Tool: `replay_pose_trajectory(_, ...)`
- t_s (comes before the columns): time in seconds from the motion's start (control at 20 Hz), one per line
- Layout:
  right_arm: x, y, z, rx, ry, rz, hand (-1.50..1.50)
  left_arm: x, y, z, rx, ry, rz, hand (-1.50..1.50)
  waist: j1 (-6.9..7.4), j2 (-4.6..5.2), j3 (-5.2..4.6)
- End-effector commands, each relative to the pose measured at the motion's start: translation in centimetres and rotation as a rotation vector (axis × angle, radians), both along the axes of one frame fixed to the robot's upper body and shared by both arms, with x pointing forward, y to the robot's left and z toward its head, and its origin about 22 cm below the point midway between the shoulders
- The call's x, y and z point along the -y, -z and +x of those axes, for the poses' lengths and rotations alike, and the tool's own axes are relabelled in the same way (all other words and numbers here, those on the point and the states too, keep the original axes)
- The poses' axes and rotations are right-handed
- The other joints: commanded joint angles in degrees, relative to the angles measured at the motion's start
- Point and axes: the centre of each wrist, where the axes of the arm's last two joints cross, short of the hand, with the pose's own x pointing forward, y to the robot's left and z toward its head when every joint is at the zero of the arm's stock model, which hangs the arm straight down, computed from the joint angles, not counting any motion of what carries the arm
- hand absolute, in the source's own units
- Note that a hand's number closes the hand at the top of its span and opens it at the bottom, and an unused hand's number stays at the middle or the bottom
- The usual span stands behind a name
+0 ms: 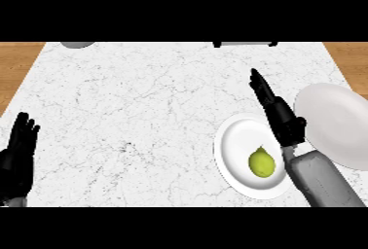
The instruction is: Pick the pear from the plate and place it in the plate
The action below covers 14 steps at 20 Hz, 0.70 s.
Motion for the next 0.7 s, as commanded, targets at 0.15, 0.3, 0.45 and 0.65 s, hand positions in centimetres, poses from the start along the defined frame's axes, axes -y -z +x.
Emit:
replay_pose_trajectory(0.15,7.2,2.7,0.0,-0.244,-0.035,0.238,1.50,2.9,-2.0,3.1,-0.042,0.165,-0.002,0.00,0.84,2.46,0.13)
replay_pose_trajectory(0.3,11.2,-0.9,0.3,-0.188,-0.104,-0.466,1.50,3.3,-1.0,2.7,-0.086,0.219,-0.028,0.00,0.92,2.64,-1.37)
replay_pose_trajectory(0.45,14.9,5.6,-2.9,-0.294,0.330,0.059,-1.50,3.9,-0.9,3.6,-0.134,0.245,-0.060,0.00,-1.40,2.62,0.14)
replay_pose_trajectory(0.65,17.7,9.3,-6.7,-0.320,0.181,0.135,-1.50,4.6,-2.1,5.5,-0.166,0.319,-0.071,0.00,1.37,1.91,-0.05)
